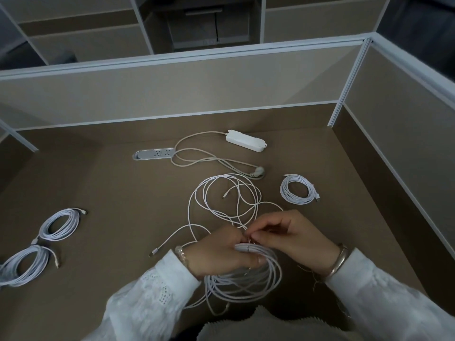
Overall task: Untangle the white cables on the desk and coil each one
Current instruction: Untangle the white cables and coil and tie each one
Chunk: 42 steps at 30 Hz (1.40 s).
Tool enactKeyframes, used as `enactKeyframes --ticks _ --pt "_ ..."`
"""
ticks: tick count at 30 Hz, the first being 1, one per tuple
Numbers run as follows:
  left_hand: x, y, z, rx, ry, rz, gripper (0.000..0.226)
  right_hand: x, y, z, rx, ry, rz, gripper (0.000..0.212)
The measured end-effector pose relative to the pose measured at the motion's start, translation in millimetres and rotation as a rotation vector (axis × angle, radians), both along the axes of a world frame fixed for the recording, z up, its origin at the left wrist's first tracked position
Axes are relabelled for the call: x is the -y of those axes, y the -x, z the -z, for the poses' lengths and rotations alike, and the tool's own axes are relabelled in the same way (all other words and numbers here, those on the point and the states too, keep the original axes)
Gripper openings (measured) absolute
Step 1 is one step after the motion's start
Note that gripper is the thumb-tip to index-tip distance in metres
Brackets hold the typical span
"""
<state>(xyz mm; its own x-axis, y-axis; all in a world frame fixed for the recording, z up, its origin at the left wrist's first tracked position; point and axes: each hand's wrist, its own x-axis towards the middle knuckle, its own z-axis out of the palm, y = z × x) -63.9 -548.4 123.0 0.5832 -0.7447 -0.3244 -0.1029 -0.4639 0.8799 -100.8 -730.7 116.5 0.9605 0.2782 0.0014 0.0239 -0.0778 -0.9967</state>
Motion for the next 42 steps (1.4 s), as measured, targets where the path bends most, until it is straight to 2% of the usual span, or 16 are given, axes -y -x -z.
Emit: enactKeyframes --ticks 4,7,10,15,19,21,23,28,30,34,36,39,42 --pt "0.4 -0.3 3.3 0.027 -0.066 0.013 0.056 -4.0 -2.3 2.1 -0.016 -0.015 0.024 0.018" --pt "-0.5 -0.4 1.4 0.023 -0.076 0.035 0.059 -4.7 -3.4 -0.2 0.011 0.005 0.019 0.021" --pt "-2.9 -3.6 -4.4 -0.134 -0.058 0.031 0.061 -2.5 -1.7 -6.7 0.049 -0.021 0.041 0.018" --pt "-8.6 -4.2 -10.9 -0.407 0.070 0.063 0.022 -1.8 3.5 -13.7 0.049 -0.067 0.018 0.016" --pt "-11.9 -6.7 -13.1 -0.594 0.114 0.131 0.024 5.3 1.6 -20.2 -0.043 -0.041 -0.097 0.024" --pt "-12.0 -8.8 -14.9 -0.660 0.127 0.193 0.028 6.5 -1.3 -24.1 -0.061 0.008 -0.152 0.021" --pt "-11.5 -10.1 -16.4 -0.703 0.154 0.237 0.033 6.3 -4.6 -27.9 -0.058 0.031 -0.166 0.017" --pt "-11.9 -10.6 -18.9 -0.716 0.217 0.337 0.028 6.0 -3.7 -34.0 -0.032 0.069 -0.179 0.015" --pt "-14.0 -10.5 -14.5 -0.774 0.221 0.328 0.029 4.7 1.8 -38.1 0.083 0.192 -0.165 0.012" --pt "-22.2 -11.9 -5.4 -0.938 0.269 0.322 0.034 -3.9 15.6 -50.8 0.560 0.550 -0.156 0.012" --pt "-21.6 -12.8 -4.5 -1.007 0.297 0.376 0.030 -5.1 19.9 -57.8 0.658 0.611 -0.116 0.011" --pt "-19.1 -13.5 -2.4 -1.083 0.319 0.483 0.020 -7.5 20.9 -61.0 0.964 0.769 -0.191 0.018" --pt "-15.8 -17.3 -0.2 -1.142 0.268 0.509 0.019 -3.6 13.3 -67.5 0.976 0.809 -0.323 0.021"
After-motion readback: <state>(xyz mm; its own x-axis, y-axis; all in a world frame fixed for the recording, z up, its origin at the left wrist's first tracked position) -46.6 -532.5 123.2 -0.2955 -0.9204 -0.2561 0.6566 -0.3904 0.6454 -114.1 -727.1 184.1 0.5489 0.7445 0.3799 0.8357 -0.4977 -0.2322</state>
